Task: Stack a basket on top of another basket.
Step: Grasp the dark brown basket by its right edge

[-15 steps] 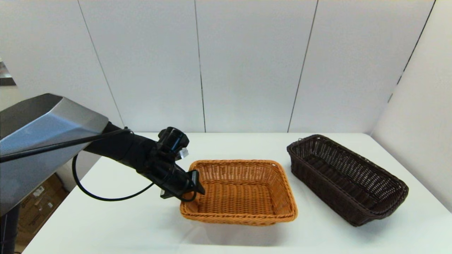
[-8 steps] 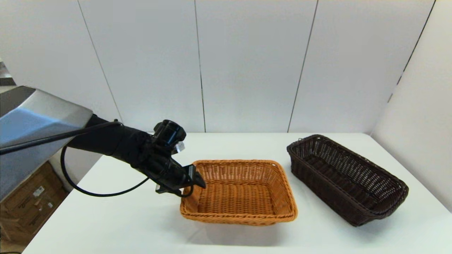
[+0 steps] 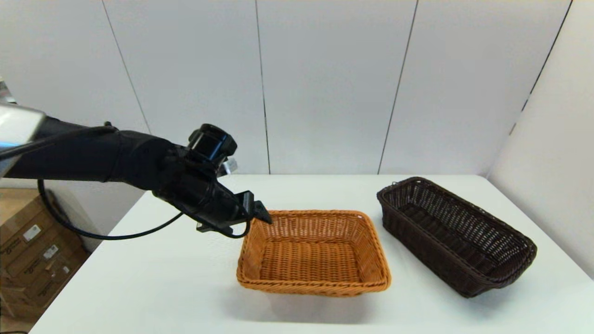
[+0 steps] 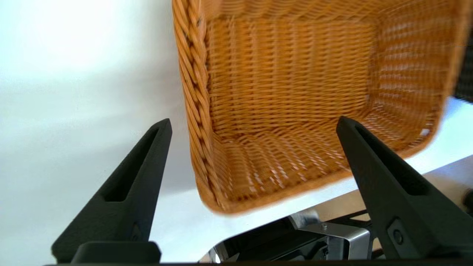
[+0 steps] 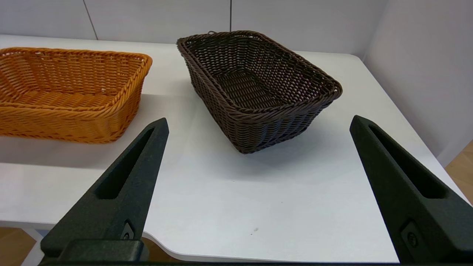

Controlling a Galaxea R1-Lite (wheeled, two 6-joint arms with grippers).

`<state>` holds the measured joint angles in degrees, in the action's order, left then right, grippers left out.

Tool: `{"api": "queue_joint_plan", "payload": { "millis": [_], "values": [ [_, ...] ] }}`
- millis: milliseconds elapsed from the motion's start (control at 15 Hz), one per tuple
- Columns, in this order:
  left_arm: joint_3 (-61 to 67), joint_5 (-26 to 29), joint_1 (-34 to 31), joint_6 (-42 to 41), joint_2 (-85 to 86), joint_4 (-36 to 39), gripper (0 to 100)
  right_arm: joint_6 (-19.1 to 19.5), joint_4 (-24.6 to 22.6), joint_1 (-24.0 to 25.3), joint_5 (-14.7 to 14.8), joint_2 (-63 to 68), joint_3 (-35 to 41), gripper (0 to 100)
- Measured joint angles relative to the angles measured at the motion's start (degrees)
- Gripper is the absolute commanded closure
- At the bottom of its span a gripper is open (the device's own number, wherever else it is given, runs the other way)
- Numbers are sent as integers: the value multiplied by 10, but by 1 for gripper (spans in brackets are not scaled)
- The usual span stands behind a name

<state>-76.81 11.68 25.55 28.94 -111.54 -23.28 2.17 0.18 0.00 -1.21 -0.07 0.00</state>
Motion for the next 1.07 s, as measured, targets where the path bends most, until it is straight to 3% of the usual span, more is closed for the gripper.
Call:
{"api": "queue_joint_plan", "payload": {
  "millis": [800, 1067],
  "values": [
    [31, -256, 15, 2, 382, -145, 0, -3, 0, 0, 0, 0, 0, 0],
    [114, -280, 6, 5, 491, -153, 0, -5, 0, 0, 1, 0, 0, 0]
  ]
}}
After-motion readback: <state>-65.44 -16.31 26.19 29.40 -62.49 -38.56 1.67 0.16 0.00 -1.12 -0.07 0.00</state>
